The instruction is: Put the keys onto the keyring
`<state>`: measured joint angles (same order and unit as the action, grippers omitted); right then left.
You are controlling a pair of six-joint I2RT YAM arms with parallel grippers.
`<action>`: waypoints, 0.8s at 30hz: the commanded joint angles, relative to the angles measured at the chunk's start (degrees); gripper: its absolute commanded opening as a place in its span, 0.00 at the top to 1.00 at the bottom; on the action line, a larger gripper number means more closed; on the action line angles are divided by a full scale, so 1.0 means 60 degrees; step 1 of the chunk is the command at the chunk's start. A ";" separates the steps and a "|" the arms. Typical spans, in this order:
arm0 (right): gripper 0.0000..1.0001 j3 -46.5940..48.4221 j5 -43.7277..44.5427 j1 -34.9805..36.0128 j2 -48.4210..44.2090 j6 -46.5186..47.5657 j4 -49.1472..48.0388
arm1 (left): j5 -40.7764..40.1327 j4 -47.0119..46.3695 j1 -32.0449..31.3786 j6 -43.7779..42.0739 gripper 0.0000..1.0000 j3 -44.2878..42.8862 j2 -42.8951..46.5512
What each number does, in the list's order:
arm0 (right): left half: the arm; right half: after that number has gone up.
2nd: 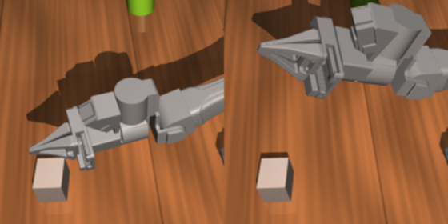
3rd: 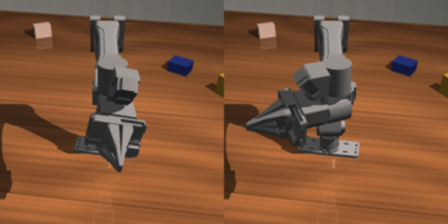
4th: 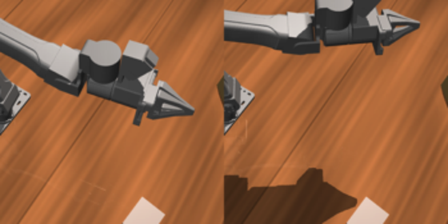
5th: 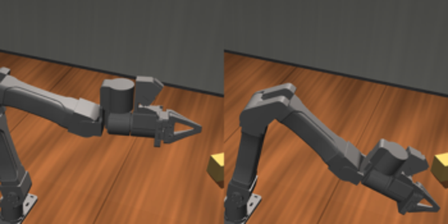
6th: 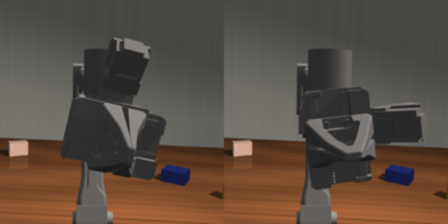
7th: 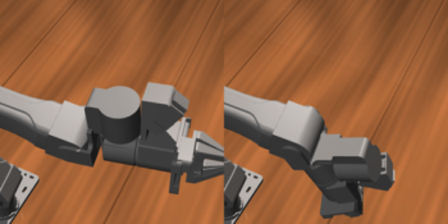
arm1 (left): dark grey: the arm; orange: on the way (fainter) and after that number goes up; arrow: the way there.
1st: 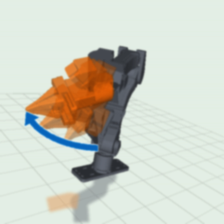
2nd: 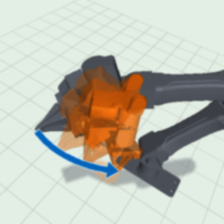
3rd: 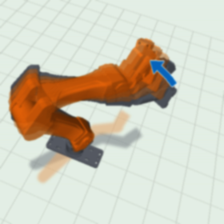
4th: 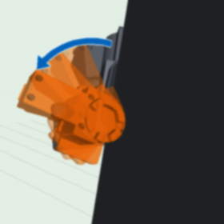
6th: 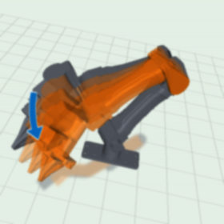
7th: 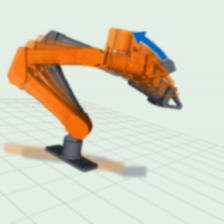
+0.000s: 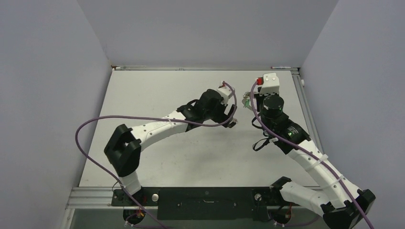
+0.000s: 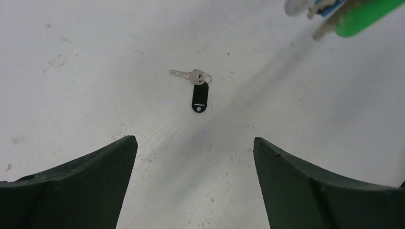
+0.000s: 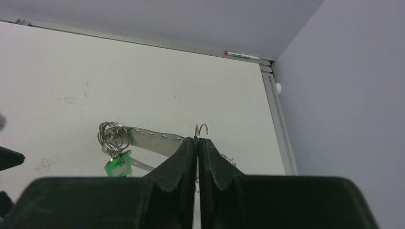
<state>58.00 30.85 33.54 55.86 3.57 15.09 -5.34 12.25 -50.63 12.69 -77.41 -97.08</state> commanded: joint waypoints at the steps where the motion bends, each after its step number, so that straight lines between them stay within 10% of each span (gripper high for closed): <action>1: 0.95 0.0485 0.1474 -0.0067 -0.0484 0.0254 -0.0467 | 0.0880 -0.0514 -0.0139 -0.1762 0.11 -0.1416 -0.1258; 24: 0.95 0.0039 0.0796 -0.0185 -0.1535 0.0127 -0.0827 | 0.4115 0.3219 0.0433 -0.4780 0.44 -0.7312 -0.6532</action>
<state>57.98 36.80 32.91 47.59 4.47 13.43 15.66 27.40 -48.27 -12.40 -118.83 -135.35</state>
